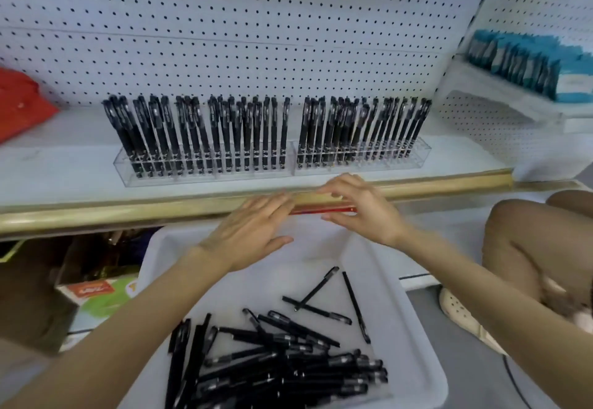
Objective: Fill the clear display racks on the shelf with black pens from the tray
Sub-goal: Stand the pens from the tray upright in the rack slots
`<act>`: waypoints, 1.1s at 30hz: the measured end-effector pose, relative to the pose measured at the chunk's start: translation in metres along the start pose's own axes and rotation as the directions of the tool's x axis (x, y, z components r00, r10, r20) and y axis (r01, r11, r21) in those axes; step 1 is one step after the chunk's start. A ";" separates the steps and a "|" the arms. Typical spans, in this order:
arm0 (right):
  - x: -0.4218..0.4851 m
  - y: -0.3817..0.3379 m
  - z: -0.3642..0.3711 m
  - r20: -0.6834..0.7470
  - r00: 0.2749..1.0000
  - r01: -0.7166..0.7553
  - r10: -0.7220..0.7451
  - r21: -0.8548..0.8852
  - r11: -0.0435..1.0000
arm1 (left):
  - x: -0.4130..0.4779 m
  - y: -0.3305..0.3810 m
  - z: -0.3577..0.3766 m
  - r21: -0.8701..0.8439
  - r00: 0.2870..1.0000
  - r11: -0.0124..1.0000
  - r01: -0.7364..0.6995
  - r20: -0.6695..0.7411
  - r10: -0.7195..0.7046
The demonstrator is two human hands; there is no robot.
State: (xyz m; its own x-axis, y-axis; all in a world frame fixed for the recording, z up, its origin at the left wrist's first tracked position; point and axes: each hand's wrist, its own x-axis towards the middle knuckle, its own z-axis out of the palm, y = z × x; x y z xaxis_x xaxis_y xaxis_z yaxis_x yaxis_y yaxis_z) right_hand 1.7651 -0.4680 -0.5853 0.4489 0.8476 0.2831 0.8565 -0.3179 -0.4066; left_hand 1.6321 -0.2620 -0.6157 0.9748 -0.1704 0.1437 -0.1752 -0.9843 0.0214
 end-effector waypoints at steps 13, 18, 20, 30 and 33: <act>-0.074 -0.009 0.143 0.545 0.771 -0.442 0.330 0.084 0.893 | -0.074 -0.035 0.052 -0.072 0.943 0.951 0.301 0.172 -0.286; -0.068 0.010 0.143 0.296 0.817 -0.541 0.494 0.103 0.834 | -0.072 -0.039 0.066 -0.067 0.957 0.963 0.262 0.148 -0.250; -0.064 0.022 0.144 0.242 0.770 -0.624 0.590 0.091 0.776 | -0.067 -0.040 0.067 -0.073 0.961 0.964 0.256 0.124 -0.246; -0.057 0.032 0.169 0.174 0.595 -0.803 0.785 0.103 0.586 | -0.048 -0.046 0.077 -0.023 0.973 0.974 0.224 0.063 -0.223; -0.059 0.031 0.170 0.188 0.578 -0.816 0.794 0.122 0.565 | -0.051 -0.045 0.087 0.015 0.975 0.976 0.215 0.049 -0.216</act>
State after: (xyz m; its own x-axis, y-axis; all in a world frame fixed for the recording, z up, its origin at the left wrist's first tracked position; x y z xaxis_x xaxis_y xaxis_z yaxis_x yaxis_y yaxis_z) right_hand 1.7218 -0.4554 -0.7623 0.8917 0.3172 -0.3228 0.0863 -0.8194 -0.5667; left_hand 1.6019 -0.2133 -0.7099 0.9952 0.0441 0.0870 0.0410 -0.9985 0.0372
